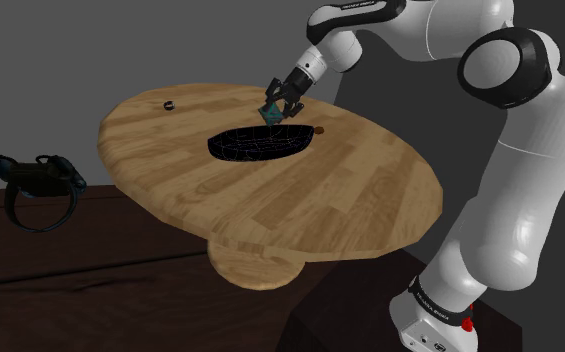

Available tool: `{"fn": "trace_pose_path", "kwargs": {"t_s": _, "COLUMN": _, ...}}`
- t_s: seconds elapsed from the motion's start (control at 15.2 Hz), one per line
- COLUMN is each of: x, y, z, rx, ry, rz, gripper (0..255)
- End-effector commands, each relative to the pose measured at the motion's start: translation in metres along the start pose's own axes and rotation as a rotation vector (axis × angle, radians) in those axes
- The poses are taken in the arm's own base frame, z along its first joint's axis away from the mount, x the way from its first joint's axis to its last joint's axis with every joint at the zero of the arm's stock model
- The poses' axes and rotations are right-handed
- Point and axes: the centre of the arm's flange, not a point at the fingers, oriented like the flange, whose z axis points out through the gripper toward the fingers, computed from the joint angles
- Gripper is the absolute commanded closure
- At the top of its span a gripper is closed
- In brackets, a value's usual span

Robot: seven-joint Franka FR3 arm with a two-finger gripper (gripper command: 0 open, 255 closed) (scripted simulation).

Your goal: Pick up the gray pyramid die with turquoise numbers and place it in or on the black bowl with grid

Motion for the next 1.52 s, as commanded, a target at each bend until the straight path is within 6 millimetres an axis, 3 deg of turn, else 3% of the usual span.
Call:
{"fn": "trace_pose_path", "kwargs": {"t_s": 0.0, "x": 0.0, "y": 0.002, "z": 0.004, "rx": 0.0, "ry": 0.001, "rz": 0.0, "gripper": 255}}
{"fn": "trace_pose_path", "kwargs": {"t_s": 0.46, "x": 0.001, "y": 0.002, "z": 0.004, "rx": 0.0, "ry": 0.001, "rz": 0.0, "gripper": 255}}
{"fn": "trace_pose_path", "kwargs": {"t_s": 0.53, "x": 0.001, "y": 0.002, "z": 0.004, "rx": 0.0, "ry": 0.001, "rz": 0.0, "gripper": 0}}
{"fn": "trace_pose_path", "kwargs": {"t_s": 0.86, "x": 0.001, "y": 0.002, "z": 0.004, "rx": 0.0, "ry": 0.001, "rz": 0.0, "gripper": 0}}
{"fn": "trace_pose_path", "kwargs": {"t_s": 1.12, "x": 0.0, "y": 0.002, "z": -0.046, "rx": 0.0, "ry": 0.001, "rz": 0.0, "gripper": 0}}
{"fn": "trace_pose_path", "kwargs": {"t_s": 1.45, "x": 0.0, "y": 0.002, "z": -0.046, "rx": 0.0, "ry": 0.001, "rz": 0.0, "gripper": 0}}
